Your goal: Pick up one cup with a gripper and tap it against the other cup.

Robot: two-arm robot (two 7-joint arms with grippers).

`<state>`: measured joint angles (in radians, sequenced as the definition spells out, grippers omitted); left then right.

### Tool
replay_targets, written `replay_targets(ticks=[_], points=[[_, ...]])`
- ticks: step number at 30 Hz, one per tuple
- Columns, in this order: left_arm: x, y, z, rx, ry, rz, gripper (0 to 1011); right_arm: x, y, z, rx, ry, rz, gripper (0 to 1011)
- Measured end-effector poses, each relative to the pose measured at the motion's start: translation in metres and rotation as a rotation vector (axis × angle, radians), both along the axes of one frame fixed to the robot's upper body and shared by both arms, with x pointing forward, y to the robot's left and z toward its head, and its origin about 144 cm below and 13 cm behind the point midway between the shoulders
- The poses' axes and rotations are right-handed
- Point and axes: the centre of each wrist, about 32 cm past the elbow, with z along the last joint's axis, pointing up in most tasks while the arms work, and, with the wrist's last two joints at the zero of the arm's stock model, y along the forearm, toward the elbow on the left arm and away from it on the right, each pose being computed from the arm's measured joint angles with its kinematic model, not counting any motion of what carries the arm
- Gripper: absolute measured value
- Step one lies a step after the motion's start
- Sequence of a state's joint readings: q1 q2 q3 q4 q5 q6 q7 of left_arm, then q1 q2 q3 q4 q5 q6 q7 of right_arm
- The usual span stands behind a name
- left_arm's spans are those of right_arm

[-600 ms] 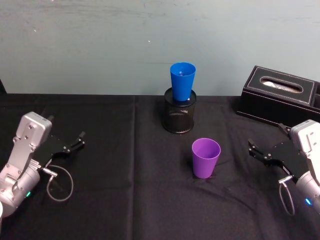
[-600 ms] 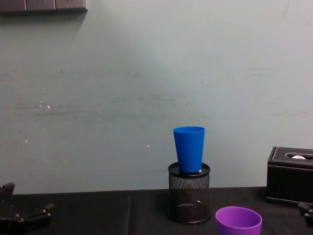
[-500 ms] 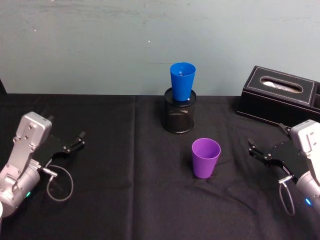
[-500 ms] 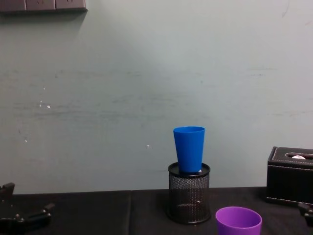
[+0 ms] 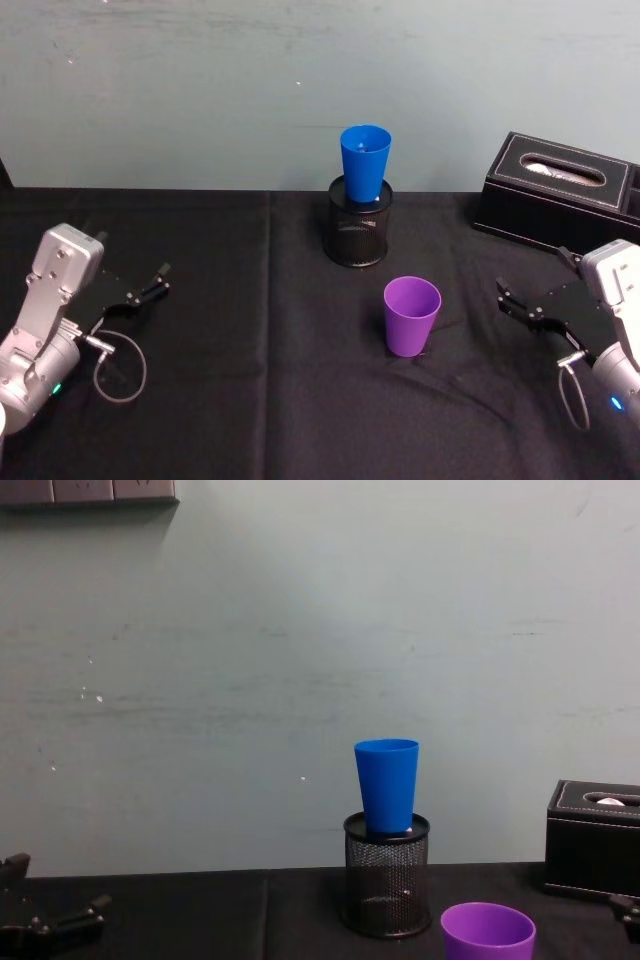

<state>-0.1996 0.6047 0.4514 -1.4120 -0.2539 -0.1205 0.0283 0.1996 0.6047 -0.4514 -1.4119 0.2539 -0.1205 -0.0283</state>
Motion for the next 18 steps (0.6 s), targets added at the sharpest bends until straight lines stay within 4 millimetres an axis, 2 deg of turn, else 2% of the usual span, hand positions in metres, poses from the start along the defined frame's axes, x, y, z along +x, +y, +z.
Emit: replay_targets(ticks=[18], points=[[0.0, 0.0, 0.0, 0.0, 0.0, 0.0, 1011, 0.0, 0.0, 0.0, 0.0, 0.0, 0.0, 1003]])
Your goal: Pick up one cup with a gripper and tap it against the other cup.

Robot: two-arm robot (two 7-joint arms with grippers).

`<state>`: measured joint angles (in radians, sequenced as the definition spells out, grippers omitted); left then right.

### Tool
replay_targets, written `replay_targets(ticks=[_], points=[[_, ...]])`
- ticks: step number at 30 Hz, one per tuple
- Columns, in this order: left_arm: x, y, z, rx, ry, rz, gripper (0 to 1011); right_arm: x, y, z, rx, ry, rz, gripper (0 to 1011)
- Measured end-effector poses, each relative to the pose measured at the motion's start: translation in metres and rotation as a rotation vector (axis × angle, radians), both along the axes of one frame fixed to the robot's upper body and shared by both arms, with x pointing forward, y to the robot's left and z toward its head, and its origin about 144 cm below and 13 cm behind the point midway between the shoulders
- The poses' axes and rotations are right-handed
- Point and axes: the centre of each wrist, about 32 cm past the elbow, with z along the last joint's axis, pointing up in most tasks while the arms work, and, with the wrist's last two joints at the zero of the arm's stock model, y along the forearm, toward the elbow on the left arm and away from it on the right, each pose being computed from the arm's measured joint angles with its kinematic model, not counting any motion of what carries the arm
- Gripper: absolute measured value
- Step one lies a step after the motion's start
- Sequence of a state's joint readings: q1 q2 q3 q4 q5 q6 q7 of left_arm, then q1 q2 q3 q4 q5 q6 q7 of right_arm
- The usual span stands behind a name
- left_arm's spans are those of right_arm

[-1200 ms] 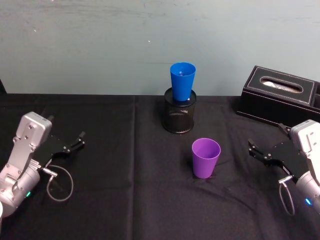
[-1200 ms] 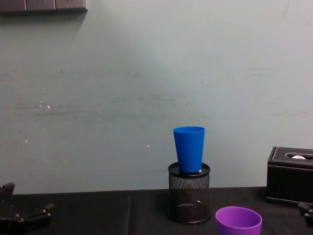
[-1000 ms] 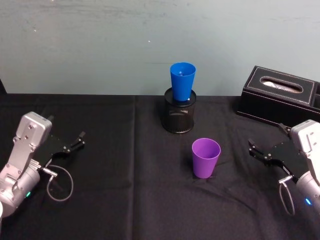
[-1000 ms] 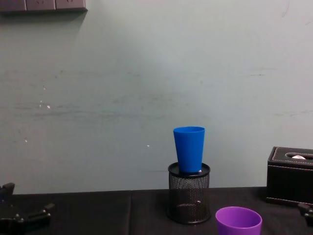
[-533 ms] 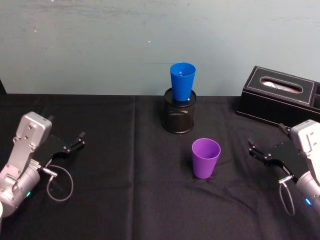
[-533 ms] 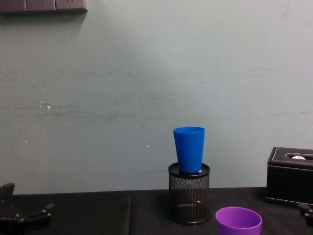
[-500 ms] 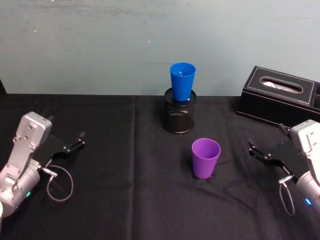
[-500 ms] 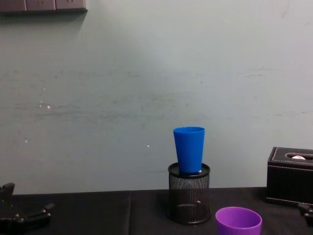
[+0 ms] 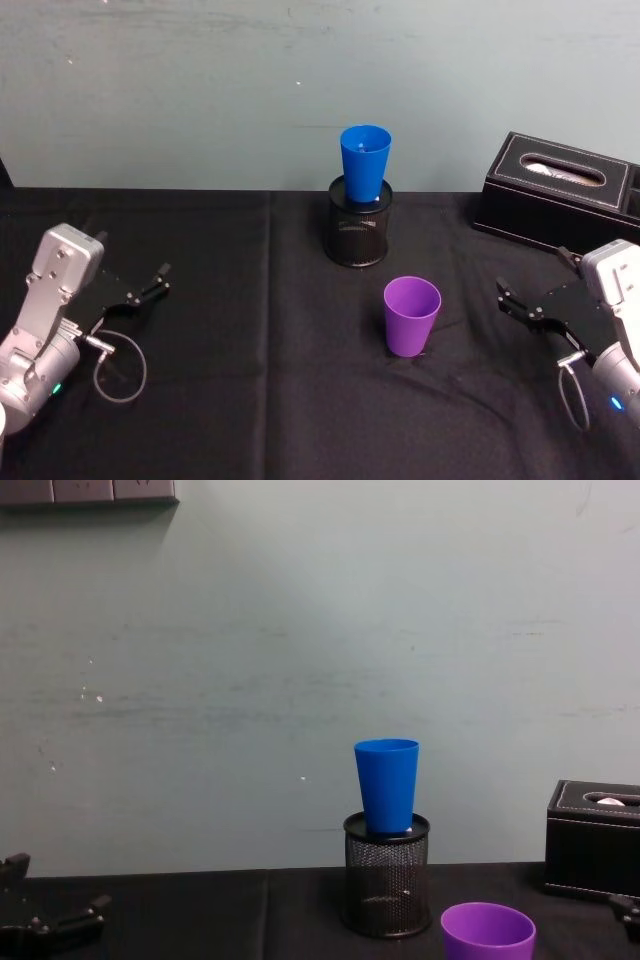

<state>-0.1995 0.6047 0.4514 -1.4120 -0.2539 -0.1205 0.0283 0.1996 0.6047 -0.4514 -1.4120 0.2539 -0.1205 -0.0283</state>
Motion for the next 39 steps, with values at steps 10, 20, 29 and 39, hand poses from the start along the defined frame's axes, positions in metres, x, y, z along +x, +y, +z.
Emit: replay_targets(ticks=[10, 20, 29, 39], points=[[0.0, 0.0, 0.0, 0.0, 0.0, 0.0, 1011, 0.0, 0.0, 0.0, 0.0, 0.0, 0.0, 1003], [0.0, 0.0, 0.0, 0.0, 0.0, 0.0, 1011, 0.0, 0.0, 0.0, 0.0, 0.0, 0.0, 1003], [0.0, 0.0, 0.0, 0.0, 0.0, 0.0, 1012, 0.0, 0.0, 0.0, 0.0, 0.0, 0.0, 1003], [0.0, 0.0, 0.0, 0.0, 0.0, 0.0, 1011, 0.0, 0.0, 0.0, 0.0, 0.0, 0.0, 1003]])
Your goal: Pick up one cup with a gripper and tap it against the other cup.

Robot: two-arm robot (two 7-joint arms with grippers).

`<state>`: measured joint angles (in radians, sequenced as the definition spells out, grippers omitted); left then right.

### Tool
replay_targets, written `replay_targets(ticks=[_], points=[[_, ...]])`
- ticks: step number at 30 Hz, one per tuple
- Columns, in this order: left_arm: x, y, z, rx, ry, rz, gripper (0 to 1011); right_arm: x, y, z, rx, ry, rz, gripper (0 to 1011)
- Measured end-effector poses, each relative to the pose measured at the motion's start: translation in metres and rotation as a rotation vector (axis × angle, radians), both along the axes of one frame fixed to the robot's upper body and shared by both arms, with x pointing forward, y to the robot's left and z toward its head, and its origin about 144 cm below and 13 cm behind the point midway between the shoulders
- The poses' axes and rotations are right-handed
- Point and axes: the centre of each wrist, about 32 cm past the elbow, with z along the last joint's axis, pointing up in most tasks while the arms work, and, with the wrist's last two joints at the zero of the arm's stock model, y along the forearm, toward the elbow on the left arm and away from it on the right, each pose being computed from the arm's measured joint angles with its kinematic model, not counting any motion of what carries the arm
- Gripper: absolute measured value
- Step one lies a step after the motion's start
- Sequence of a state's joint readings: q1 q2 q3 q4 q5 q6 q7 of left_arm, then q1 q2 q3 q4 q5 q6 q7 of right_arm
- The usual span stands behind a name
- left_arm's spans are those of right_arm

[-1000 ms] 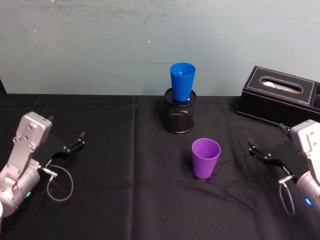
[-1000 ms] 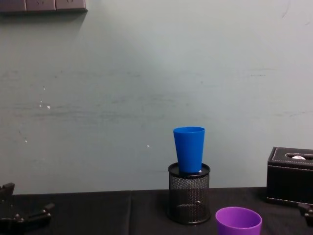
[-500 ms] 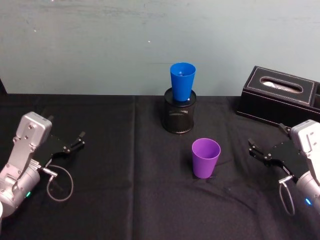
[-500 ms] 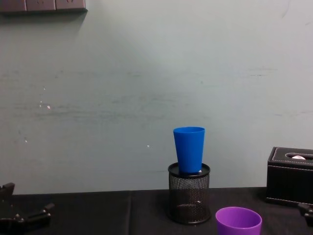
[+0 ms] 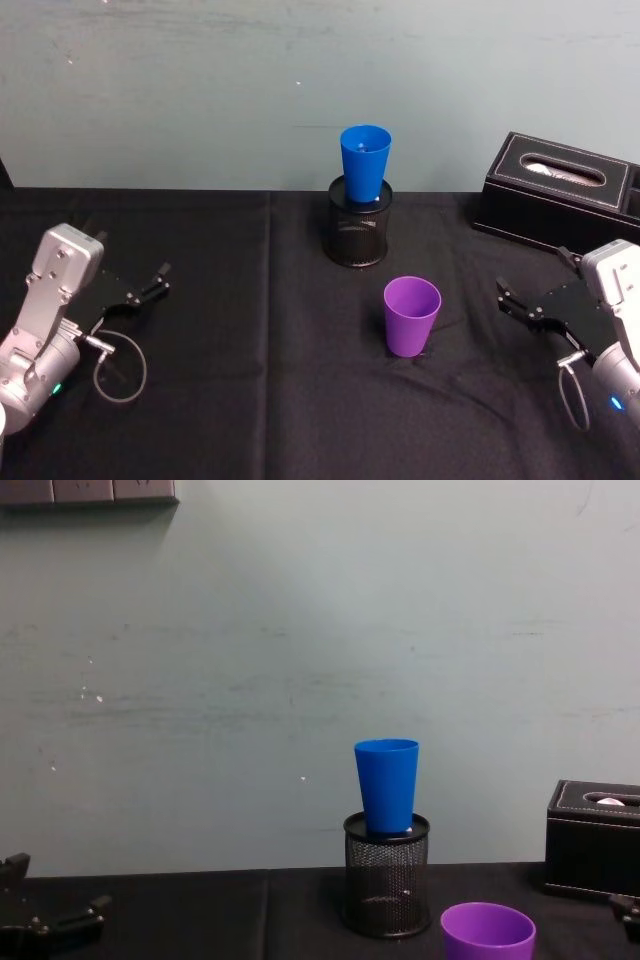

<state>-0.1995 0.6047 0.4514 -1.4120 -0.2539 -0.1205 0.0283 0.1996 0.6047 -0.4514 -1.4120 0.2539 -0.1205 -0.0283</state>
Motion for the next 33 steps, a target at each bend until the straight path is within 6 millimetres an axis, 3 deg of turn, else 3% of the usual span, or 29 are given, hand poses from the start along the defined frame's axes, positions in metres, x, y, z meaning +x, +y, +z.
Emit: replay_targets(ticks=[25, 33], points=[[0.0, 0.0, 0.0, 0.0, 0.0, 0.0, 1011, -0.0005, -0.0005, -0.0002, 0.003, 0.0, 0.001, 1003], [0.0, 0.0, 0.0, 0.0, 0.0, 0.0, 1012, -0.0036, -0.0013, -0.0026, 0.062, -0.005, 0.078, 1003]])
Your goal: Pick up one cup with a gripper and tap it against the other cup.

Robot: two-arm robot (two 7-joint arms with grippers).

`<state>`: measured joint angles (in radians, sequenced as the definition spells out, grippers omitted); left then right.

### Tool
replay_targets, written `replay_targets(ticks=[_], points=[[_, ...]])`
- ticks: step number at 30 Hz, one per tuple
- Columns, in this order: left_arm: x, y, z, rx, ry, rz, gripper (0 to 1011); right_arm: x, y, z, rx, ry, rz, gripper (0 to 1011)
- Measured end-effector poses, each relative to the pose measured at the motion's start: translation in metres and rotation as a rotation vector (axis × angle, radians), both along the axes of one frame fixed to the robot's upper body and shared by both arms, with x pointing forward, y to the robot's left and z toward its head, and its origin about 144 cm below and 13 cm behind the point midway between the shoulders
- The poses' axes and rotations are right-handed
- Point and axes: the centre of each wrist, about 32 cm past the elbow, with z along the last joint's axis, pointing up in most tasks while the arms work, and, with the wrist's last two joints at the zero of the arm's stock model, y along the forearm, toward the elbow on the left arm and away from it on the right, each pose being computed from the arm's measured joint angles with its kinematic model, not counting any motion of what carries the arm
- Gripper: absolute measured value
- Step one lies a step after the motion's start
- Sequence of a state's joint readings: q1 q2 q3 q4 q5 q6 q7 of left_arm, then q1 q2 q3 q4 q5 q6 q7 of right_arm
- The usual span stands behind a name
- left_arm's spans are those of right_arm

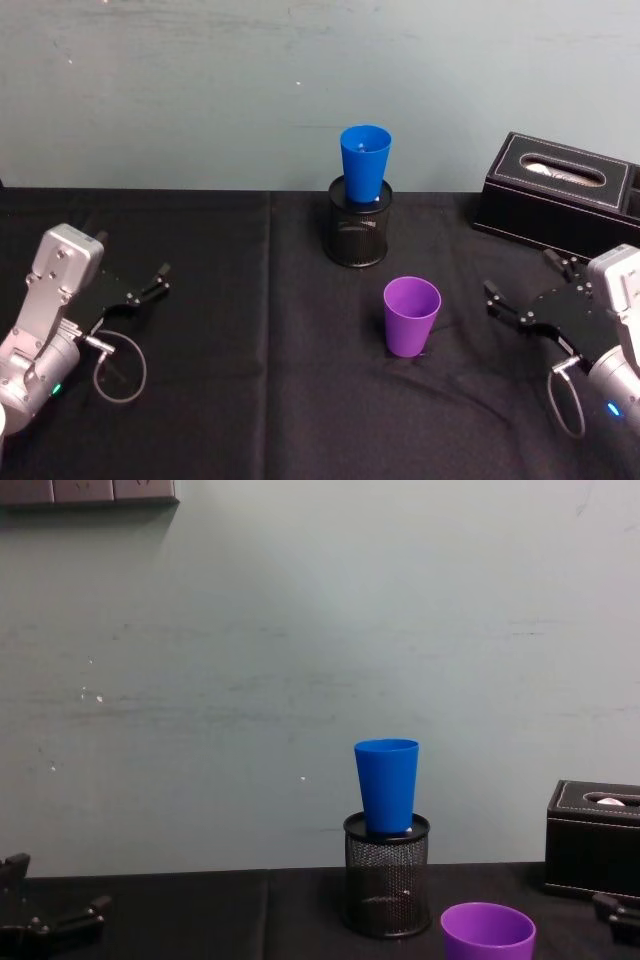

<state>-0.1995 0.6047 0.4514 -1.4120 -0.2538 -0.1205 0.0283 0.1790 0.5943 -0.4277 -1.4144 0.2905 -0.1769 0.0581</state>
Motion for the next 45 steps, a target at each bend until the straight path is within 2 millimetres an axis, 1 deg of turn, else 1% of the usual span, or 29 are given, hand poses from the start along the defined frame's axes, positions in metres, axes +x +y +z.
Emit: replay_targets(ticks=[16, 22, 45], points=[[0.0, 0.0, 0.0, 0.0, 0.0, 0.0, 1011, -0.011, -0.003, -0.011, 0.135, -0.007, 0.167, 1003], [0.0, 0.0, 0.0, 0.0, 0.0, 0.0, 1011, -0.013, -0.002, -0.014, 0.173, -0.001, 0.202, 1003], [0.0, 0.0, 0.0, 0.0, 0.0, 0.0, 1011, -0.014, 0.009, -0.024, 0.2, 0.071, 0.314, 1003]])
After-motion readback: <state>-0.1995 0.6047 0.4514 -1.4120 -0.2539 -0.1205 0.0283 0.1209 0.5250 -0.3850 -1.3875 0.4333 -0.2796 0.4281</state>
